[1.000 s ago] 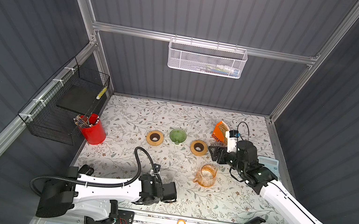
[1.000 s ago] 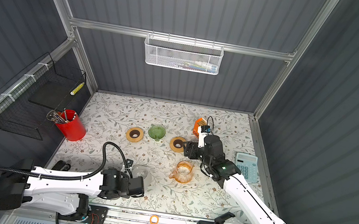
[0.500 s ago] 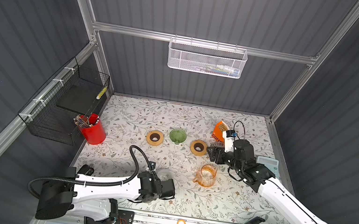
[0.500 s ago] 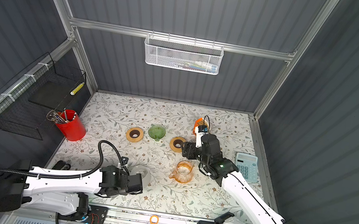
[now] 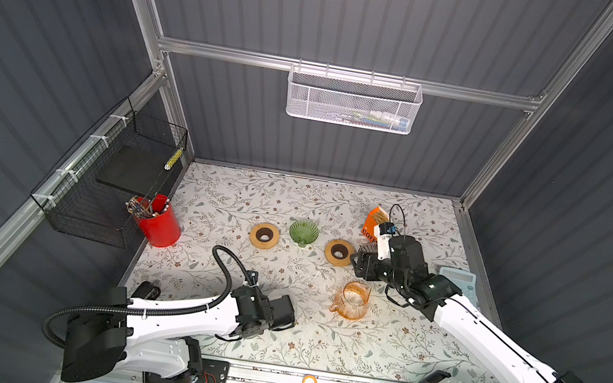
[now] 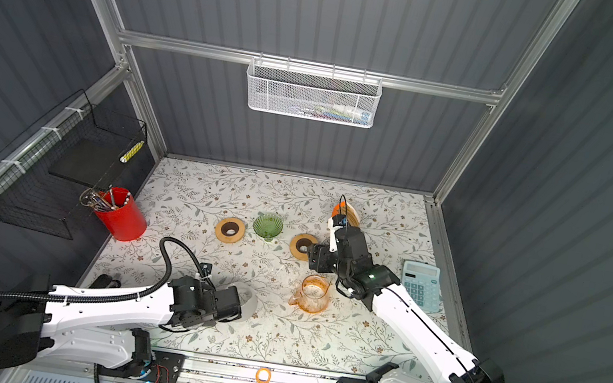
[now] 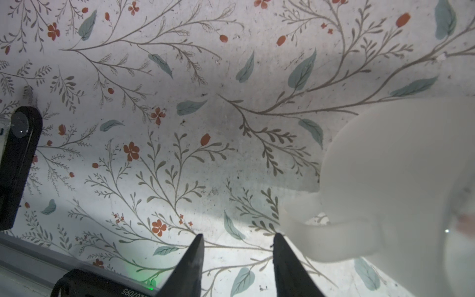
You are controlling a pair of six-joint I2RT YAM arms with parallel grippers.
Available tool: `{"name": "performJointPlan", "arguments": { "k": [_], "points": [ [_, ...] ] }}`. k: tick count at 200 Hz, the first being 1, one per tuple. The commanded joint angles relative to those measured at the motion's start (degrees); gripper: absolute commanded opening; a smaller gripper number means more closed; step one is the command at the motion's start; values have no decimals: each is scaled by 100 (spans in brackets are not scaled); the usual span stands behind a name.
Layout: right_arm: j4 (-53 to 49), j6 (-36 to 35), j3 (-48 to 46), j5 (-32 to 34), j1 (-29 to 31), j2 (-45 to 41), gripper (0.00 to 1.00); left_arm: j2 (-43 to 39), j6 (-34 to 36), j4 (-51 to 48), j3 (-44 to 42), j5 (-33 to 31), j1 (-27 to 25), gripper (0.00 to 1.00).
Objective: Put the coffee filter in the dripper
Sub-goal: 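Lower the right gripper onto the wooden dripper stand beside the green dripper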
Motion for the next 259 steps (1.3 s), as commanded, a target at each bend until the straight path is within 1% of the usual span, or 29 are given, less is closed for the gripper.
{"name": "performJointPlan", "arguments": {
  "k": [1,30,53,59,63,80,120,159,182,214,247,259],
  "points": [
    [-302,-73,252,192,50,168,75,-37,84,-72,-79,-214,71,45],
    [-528,-117,514,273,98,463,74,-160,322,-72,102,-261,74,44],
    [-605,-151,804,283,136,755,74,-360,703,-73,397,-289,74,44],
    [-778,-173,882,283,154,840,74,-405,833,-66,473,-266,74,44],
    [-803,-190,934,292,171,900,74,-432,909,90,530,-263,74,44],
    [-846,-264,1112,300,248,1158,74,-488,1153,126,756,-208,74,44],
    [-1082,-471,1632,264,415,1984,73,-528,1499,397,1130,-254,74,45],
    [-1149,-521,2020,231,502,2702,73,-653,1777,961,1301,-460,129,47],
    [-1167,-560,2218,275,537,3029,73,-864,1927,1242,1263,-378,374,48],
    [-1256,-677,2480,377,550,3456,72,-1200,2334,1665,1173,134,1000,48],
    [-1321,-851,2724,514,550,3790,71,-1152,2625,1841,1208,564,1524,48],
    [-1347,-914,2818,586,551,3926,71,-1126,2682,1984,1148,814,1737,48]
  ]
}}
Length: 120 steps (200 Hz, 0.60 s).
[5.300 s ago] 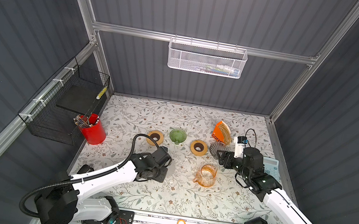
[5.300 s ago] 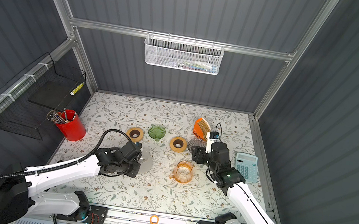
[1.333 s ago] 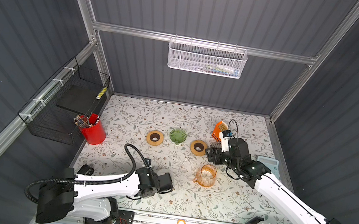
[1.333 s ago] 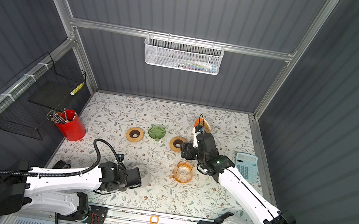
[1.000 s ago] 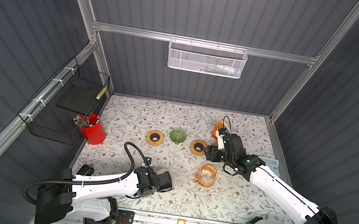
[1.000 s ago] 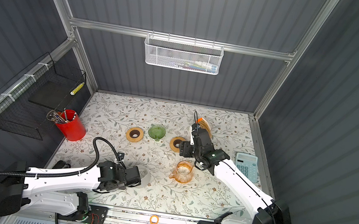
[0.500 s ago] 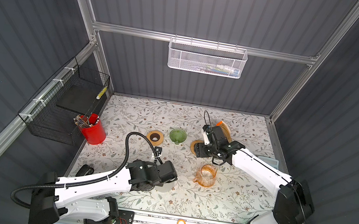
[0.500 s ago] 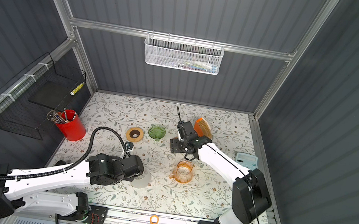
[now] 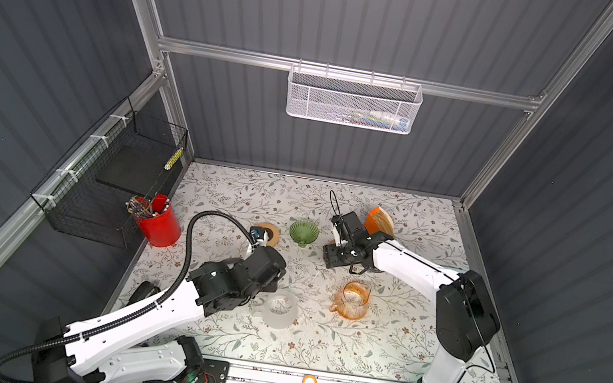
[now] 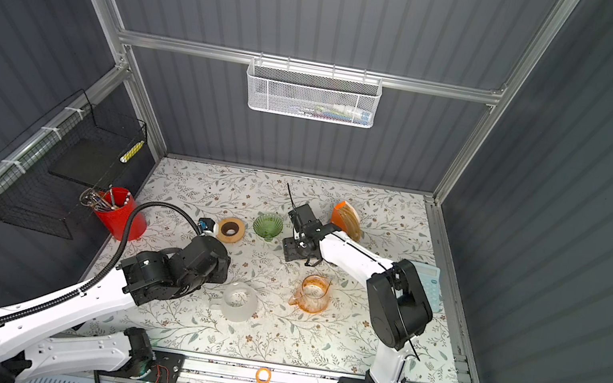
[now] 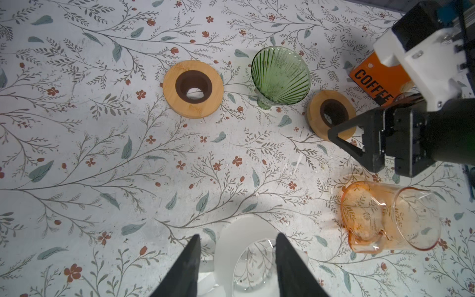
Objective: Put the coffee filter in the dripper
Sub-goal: 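Lower the right gripper onto the wooden dripper stand beside the green dripper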
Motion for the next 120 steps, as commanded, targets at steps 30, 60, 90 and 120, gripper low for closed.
{"name": "performJointPlan", "arguments": {
  "k": [30,60,90,120],
  "points": [
    [-214,-319,463,277,15,500,71,86,413,569,-192,945,670,48],
    [-208,-340,593,206,-57,708,70,123,456,662,-264,1100,777,48],
    [-216,-410,706,147,-94,858,70,99,452,680,-320,1123,802,48],
    [-218,-455,780,145,-110,991,67,93,444,724,-369,1165,802,48]
  ]
}}
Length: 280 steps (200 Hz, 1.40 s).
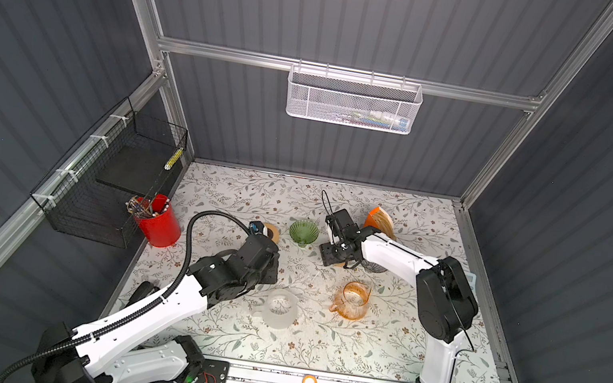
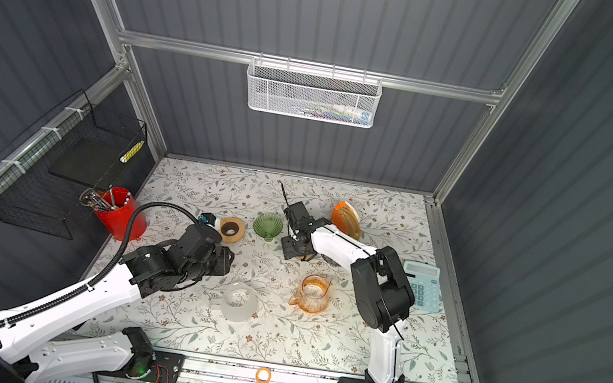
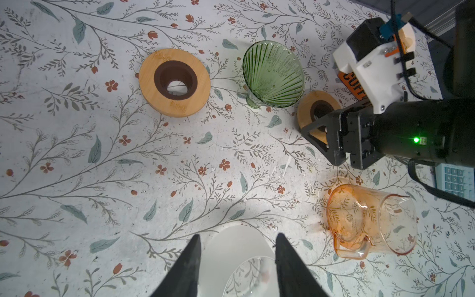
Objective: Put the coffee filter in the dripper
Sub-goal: 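Lower the right gripper onto the wooden dripper stand beside the green dripper, then grasp the wooden stand's rim with the right gripper and lift it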
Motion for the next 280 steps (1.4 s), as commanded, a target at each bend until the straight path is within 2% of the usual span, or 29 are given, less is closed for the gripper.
{"name": "performJointPlan", "arguments": {
  "k": [1,84,142,175,204,280],
  "points": [
    [-99,-107,141,7,-29,131,67,-13,103,46,-117,119,33,48],
    [-135,-199,272,63,-38,371,58,-58,54,55,-198,164,42,48],
    [-198,-217,343,67,-37,488,47,-151,36,60,-274,137,46,48],
    [-233,-195,368,106,-38,557,46,-177,35,82,-290,142,42,47],
    [-252,-208,386,136,-38,618,49,-188,38,84,-304,155,42,47],
    [-296,-200,355,182,-34,530,35,-231,11,83,-330,144,46,47]
  ]
}}
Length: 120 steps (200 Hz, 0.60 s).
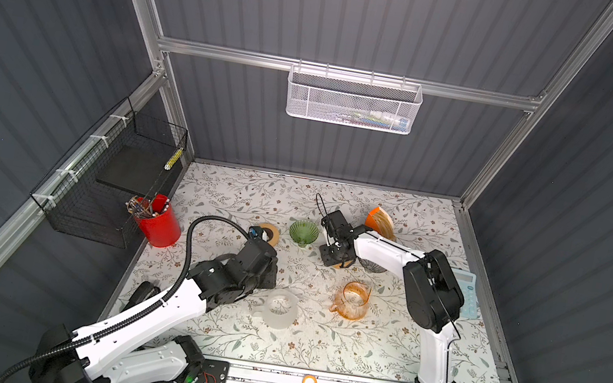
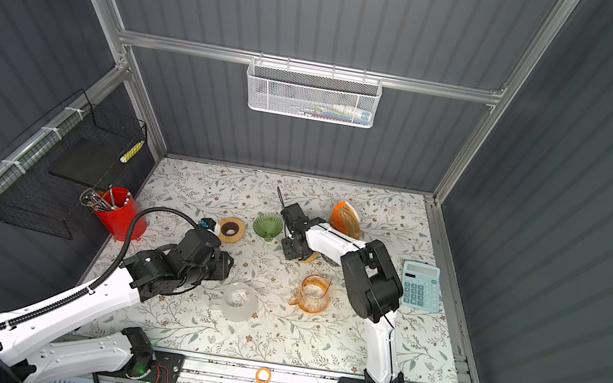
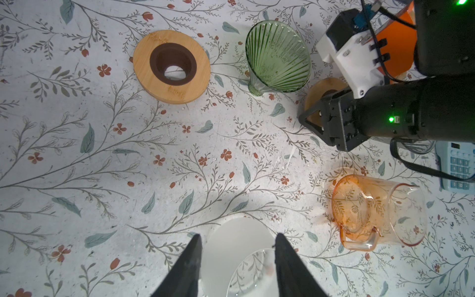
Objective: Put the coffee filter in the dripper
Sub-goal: 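Grasp the wooden stand's rim with the right gripper and lift it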
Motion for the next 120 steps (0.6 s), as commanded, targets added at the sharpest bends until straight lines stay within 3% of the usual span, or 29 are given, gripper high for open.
{"name": "performJointPlan", "arguments": {
  "k": [1,120],
  "points": [
    [-231,4,41,99,-16,-46,35,-114,17,8,-29,21,44,47],
    [-534,109,-203,-29,99,-1077,30,86,48,-431,403,-76,46,47]
  ]
}}
